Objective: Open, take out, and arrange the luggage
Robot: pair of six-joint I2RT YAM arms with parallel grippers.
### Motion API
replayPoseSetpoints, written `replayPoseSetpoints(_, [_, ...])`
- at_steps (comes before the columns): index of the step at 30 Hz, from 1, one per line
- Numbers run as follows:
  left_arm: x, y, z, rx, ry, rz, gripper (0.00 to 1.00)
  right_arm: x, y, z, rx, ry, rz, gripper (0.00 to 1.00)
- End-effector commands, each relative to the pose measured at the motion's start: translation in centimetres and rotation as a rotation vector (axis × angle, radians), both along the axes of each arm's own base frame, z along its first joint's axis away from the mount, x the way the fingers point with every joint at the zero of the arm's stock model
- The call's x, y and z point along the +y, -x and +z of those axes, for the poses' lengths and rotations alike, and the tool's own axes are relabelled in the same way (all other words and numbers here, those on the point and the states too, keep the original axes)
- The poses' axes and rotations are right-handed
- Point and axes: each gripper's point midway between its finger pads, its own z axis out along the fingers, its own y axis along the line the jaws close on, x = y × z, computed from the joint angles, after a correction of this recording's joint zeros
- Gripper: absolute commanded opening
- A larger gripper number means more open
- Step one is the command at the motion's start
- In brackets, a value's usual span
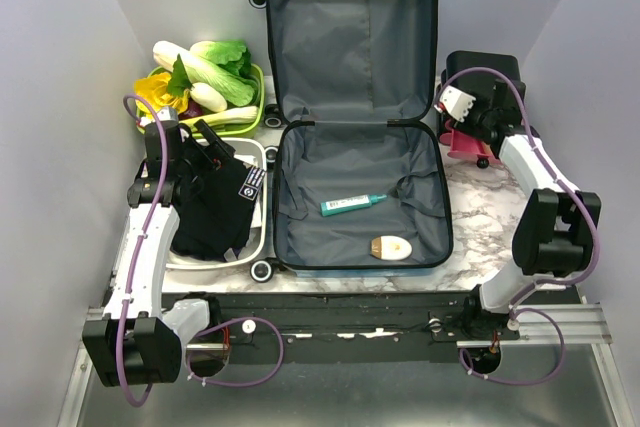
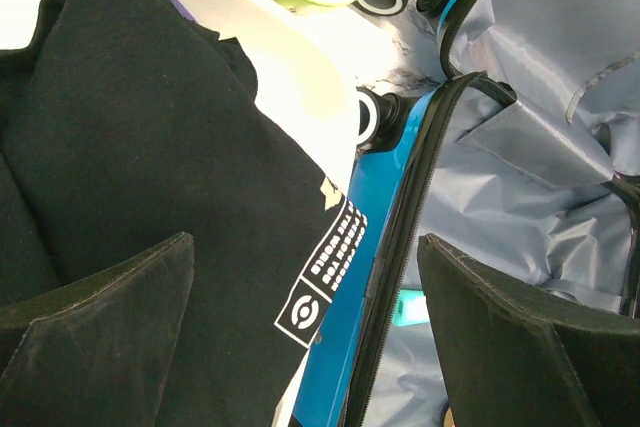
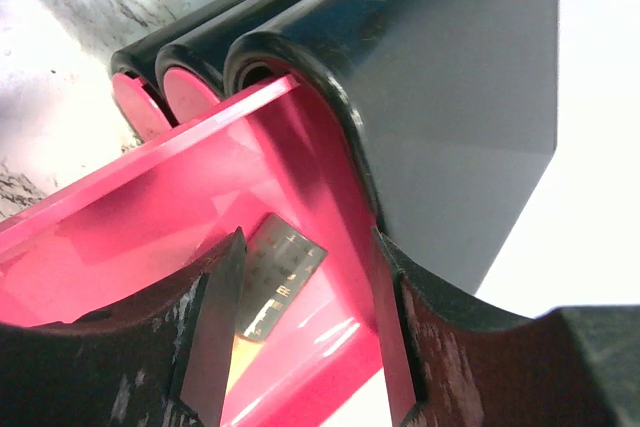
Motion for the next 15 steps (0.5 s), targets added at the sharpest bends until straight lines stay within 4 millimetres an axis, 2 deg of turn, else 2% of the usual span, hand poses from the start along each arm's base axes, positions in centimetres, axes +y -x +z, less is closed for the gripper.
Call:
replayPoseSetpoints(1, [-0.4, 0.1, 1.5, -0.05, -0.002, -0.025, 0.99, 0.0, 0.5, 2.4, -0.054, -0.016, -0.006, 0.62])
replayPoseSetpoints(4, [-0.4, 0.2, 1.6, -0.055, -0.001, -0.03, 0.99, 0.2, 1.0, 2.9, -0.049, -0.033, -0.008, 0.63])
replayPoseSetpoints(8, [-0.7, 0.1, 1.8, -0.066, 0.009, -0.041, 0.99, 0.8, 2.5, 4.9, -0.056, -0.131, -0.055, 0.68])
replayPoseSetpoints(9, [-0.8, 0.2, 1.8, -0.068, 0.012, -0.047, 0.99, 1.1, 3.2, 6.4, -0.085, -0.197, -0.087, 0.69])
replayPoseSetpoints(11, [-0.8, 0.1, 1.7, -0.072, 0.013, -0.046, 0.99, 1.6, 4.1, 7.5, -0.102, -0.26, -0.108, 0.72])
replayPoseSetpoints(12, [-0.9, 0.1, 1.6, -0.071, 0.015, -0.052, 0.99, 2.0, 5.0, 9.1, -0.138, -0.319, -0.119, 0.73])
replayPoseSetpoints(15, [-1.0, 0.2, 1.6, -0.071, 0.013, -0.058, 0.99, 1.8, 6.2, 10.7, -0.194, -0.477, -0.245, 0.79])
